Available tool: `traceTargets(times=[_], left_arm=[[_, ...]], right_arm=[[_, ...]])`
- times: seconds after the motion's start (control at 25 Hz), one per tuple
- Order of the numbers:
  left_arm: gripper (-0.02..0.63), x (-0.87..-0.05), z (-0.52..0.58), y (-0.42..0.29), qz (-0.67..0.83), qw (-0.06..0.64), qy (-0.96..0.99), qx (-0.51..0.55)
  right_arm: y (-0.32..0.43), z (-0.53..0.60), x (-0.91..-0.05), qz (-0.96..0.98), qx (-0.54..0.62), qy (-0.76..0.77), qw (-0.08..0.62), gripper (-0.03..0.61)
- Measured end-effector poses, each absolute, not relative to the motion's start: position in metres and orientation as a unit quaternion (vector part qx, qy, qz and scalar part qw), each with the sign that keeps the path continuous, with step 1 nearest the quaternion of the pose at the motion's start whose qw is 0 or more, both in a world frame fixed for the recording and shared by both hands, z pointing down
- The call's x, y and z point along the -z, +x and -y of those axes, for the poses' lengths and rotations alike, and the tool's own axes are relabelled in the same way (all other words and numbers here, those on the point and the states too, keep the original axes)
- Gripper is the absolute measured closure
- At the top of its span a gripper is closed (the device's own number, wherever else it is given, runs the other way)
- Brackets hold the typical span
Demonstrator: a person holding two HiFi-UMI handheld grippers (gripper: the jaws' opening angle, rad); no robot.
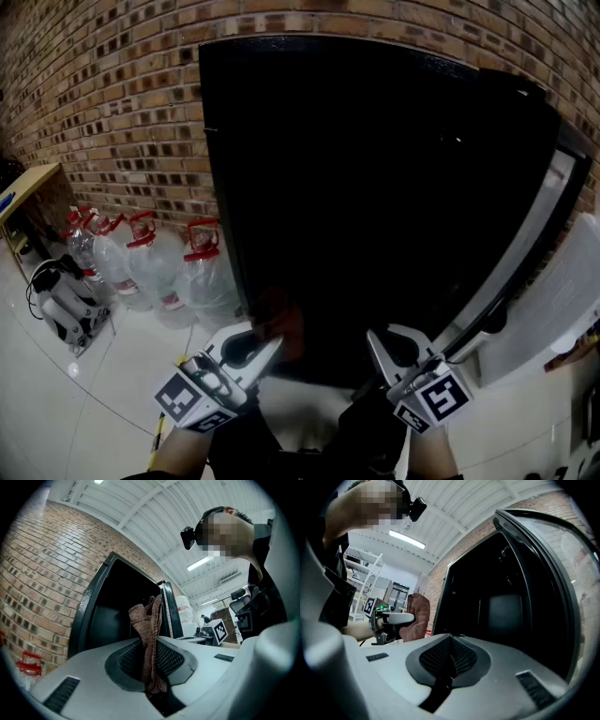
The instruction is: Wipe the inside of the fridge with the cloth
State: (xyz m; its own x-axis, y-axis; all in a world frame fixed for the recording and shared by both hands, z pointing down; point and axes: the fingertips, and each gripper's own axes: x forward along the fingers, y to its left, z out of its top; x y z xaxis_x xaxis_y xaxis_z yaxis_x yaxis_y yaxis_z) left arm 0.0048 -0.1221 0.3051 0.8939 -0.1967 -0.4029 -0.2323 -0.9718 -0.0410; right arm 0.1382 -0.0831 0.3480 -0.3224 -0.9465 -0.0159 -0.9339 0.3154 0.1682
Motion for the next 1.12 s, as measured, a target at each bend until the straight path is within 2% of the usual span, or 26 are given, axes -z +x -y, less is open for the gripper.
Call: traceTargets(times=[0.52,0.72,1.12], left_arm=[[0.555,-0.222,0.104,0.067,0.076,0.007,-0.969,-0.236],[0.555,-0.173,0.082,0.094,0.138,0.045,-0.96,-0.239],[0.555,-0.116,0.114,0.159,0.138,0.094,-0.958,-0.233]], right_arm=[[0.158,0.062,-0.316,0.778,0.113,0.616,0.055,0.574],[0.152,0.076,-0.291,0.795,0.1,0.598,0.026,0.574],[0.151,0.078,-0.303,0.787,0.101,0.607,0.052,0.574]])
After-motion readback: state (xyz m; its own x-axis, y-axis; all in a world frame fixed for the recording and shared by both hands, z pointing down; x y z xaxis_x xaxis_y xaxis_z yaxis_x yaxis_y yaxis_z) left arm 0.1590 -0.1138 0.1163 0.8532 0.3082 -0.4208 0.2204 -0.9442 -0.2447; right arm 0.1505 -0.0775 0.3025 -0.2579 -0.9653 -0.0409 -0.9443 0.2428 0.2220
